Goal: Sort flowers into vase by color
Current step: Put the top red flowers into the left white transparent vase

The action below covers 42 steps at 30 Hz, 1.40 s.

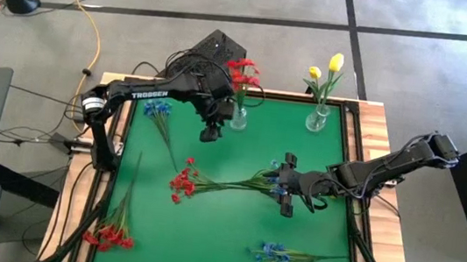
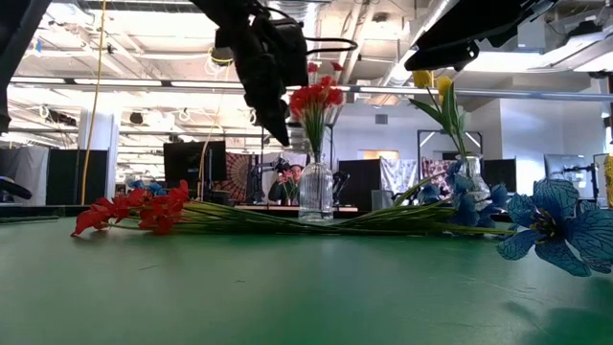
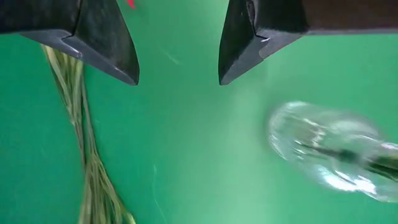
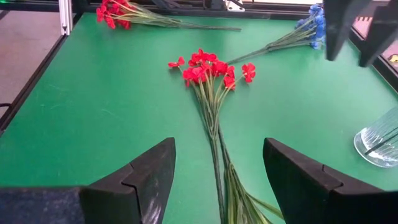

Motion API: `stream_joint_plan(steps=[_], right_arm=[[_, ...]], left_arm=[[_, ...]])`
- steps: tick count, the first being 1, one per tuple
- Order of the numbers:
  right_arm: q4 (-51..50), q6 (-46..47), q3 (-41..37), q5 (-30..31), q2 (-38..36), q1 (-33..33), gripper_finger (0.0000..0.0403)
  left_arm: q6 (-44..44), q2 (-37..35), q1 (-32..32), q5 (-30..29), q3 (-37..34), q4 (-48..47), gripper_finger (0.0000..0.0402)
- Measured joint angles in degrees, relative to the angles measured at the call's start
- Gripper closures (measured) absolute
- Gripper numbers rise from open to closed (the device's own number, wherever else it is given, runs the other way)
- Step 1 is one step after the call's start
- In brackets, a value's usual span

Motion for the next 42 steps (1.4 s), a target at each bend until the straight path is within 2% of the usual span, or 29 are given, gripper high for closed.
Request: stream_joint_plan(steps=[9,19,29,32,36,42], right_arm=[[0.0,-0.3,0.0,0.0,0.0,0.0,0.0133],[0.0,-0.3,0.0,0.0,0.0,0.0,0.0133],[0.0,-0.4,0.0,0.0,0.0,0.0,0.0133],[0.0,-0.7,0.0,0.0,0.0,0.0,0.0133],[0.0,-1.1,0.0,0.0,0.0,0.0,0.0133],[0.0,-0.9,0.0,0.0,0.0,0.0,0.0133]], left_arm=[[-2.6,-0.5,-6.0,-0.8,0.0,-6.3,0.0193],[-10.6,-6.8,-17.7,-2.8,-0.1,-4.4,0.0193],[-21.1,-7.7,-33.3,-12.8,-8.3,9.3,0.0193],[-22.6,-7.5,-36.9,-19.9,-11.9,16.6,0.0194],[-22.8,-7.2,-39.1,-27.0,-18.2,26.7,0.0194],[-25.9,-7.1,-38.6,-27.6,-27.6,43.8,0.0194]])
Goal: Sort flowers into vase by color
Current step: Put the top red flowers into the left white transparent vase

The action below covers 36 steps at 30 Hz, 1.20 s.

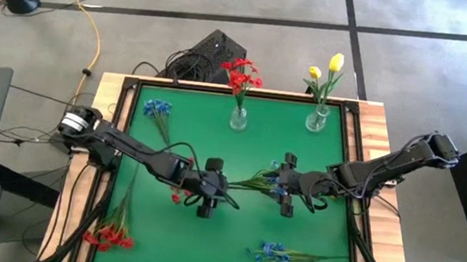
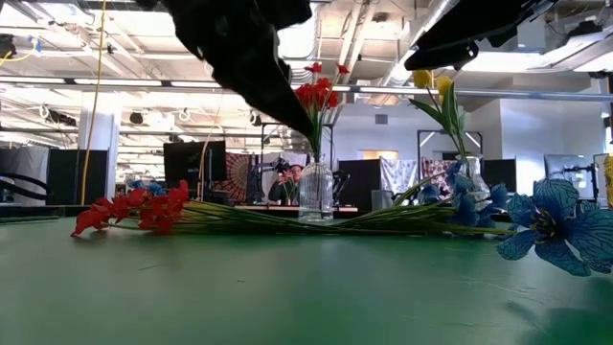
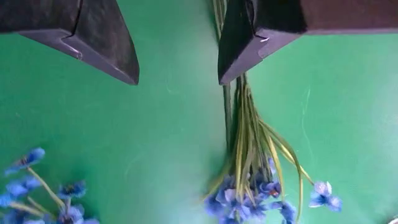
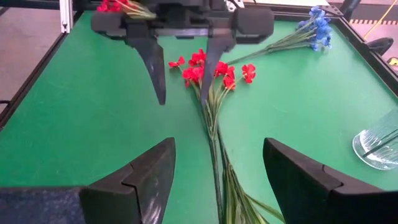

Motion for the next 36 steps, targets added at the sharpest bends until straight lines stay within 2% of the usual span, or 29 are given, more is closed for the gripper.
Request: stream_joint_plan(steps=[7,14,20,24,36], right_arm=[[0.0,0.0,0.0,0.0,0.0,0.0,0.0133],[0.0,-0.2,0.0,0.0,0.0,-0.1,0.0133],[0.2,-0.3,0.0,0.0,0.0,-0.1,0.0133],[0.2,-0.4,0.0,0.0,0.0,-0.1,0.0133],[0.0,-0.4,0.0,0.1,0.0,-0.1,0.0133]], left_arm=[[-5.6,0.0,1.5,-1.9,-8.1,11.2,0.0194],[-6.6,0.0,1.6,-3.8,-13.8,20.7,0.0194],[-8.7,5.3,1.7,-5.9,-15.4,27.1,0.0194],[-8.1,8.7,1.6,-6.3,-15.1,26.7,0.0194],[-6.6,8.6,1.5,-6.3,-14.9,22.9,0.0204]])
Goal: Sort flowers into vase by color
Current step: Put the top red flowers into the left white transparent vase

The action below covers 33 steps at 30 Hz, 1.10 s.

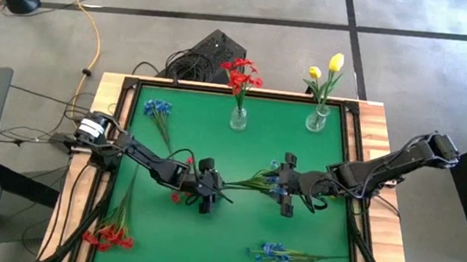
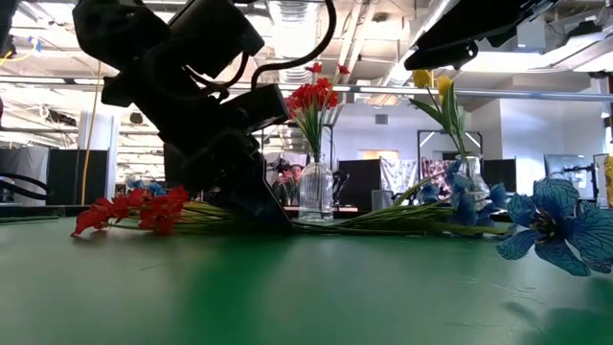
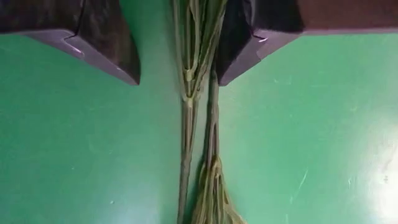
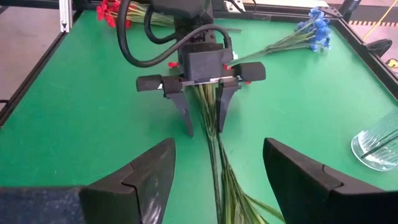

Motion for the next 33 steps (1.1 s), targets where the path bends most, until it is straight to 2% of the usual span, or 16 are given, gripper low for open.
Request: stream_joint_plan(steps=[13,18,23,28,33], right_arm=[[0.0,0.0,0.0,0.0,0.0,0.0,0.0133],[0.0,0.0,0.0,0.1,0.0,0.0,0.0133],[0.1,0.0,0.0,0.1,0.0,0.0,0.0133],[0.2,0.0,0.0,0.2,0.0,0.0,0.0133],[0.1,1.9,0.0,0.2,0.0,0.0,0.0133]], left_arm=[[1.4,0.0,0.0,-1.3,0.0,0.1,0.0327],[2.5,-0.1,0.0,-1.4,0.1,0.9,0.0366],[6.0,-0.2,-0.1,0.2,3.1,-0.3,0.0396],[10.0,-0.2,-0.2,0.5,9.3,-8.2,0.0394],[13.1,-0.2,-0.2,1.1,17.7,-22.5,0.0393]])
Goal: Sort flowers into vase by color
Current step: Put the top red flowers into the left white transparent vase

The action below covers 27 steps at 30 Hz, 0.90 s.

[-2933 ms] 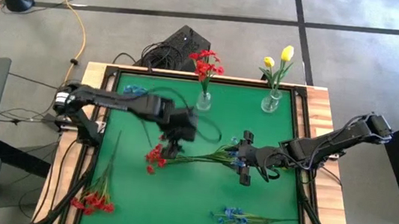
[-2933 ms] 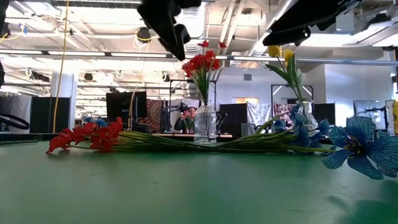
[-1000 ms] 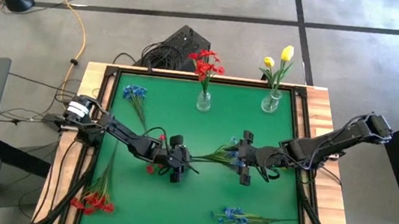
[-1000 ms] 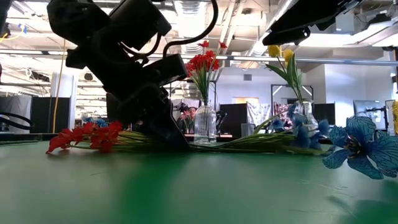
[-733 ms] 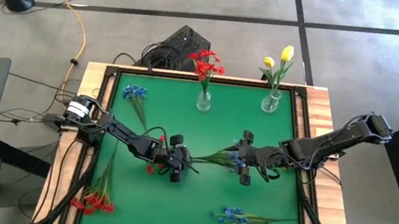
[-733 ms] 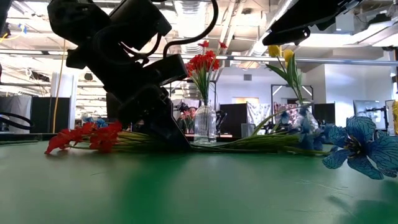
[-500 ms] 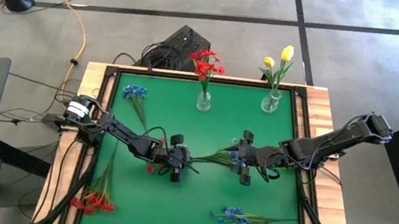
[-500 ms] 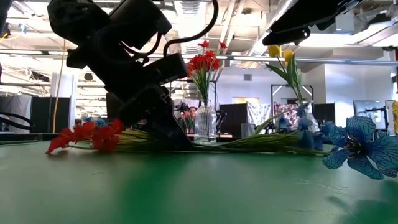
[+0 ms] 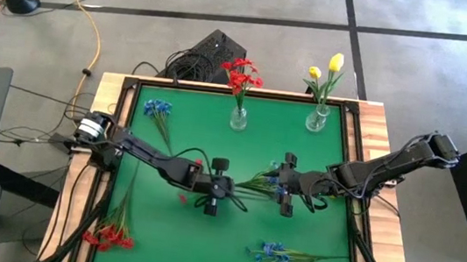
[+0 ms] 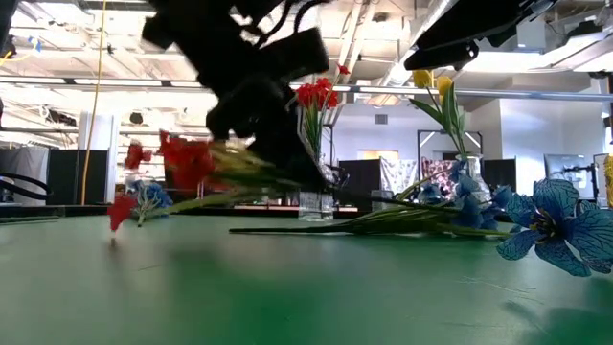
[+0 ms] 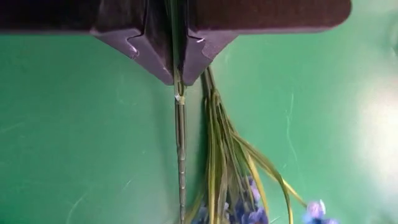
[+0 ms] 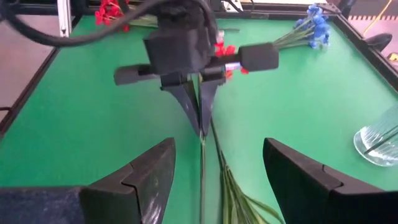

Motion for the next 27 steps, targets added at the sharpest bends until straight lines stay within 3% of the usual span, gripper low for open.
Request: stream_joint_plan(steps=[5,10,13,17,27], right_arm=[[0.3,0.5,0.0,-0.1,1.8,0.0,0.0133],[1.1,1.6,0.0,-0.2,5.9,0.0,0.0133],[1.1,1.8,0.1,-2.0,8.3,-0.8,0.0133],[2.3,3.7,0.3,-9.2,11.9,-2.7,0.0133],[11.8,4.6,0.3,-12.1,21.4,-3.8,0.0133]], left_arm=[[0.9,0.0,-0.1,2.7,8.6,-13.8,0.0393],[0.5,0.0,-0.6,2.9,13.2,-21.6,0.0393],[0.4,0.0,-1.0,2.9,13.7,-23.7,0.0393],[0.0,0.0,-1.5,2.9,13.7,-24.0,0.0393],[0.5,0.0,-2.1,2.9,13.7,-24.4,0.0393]])
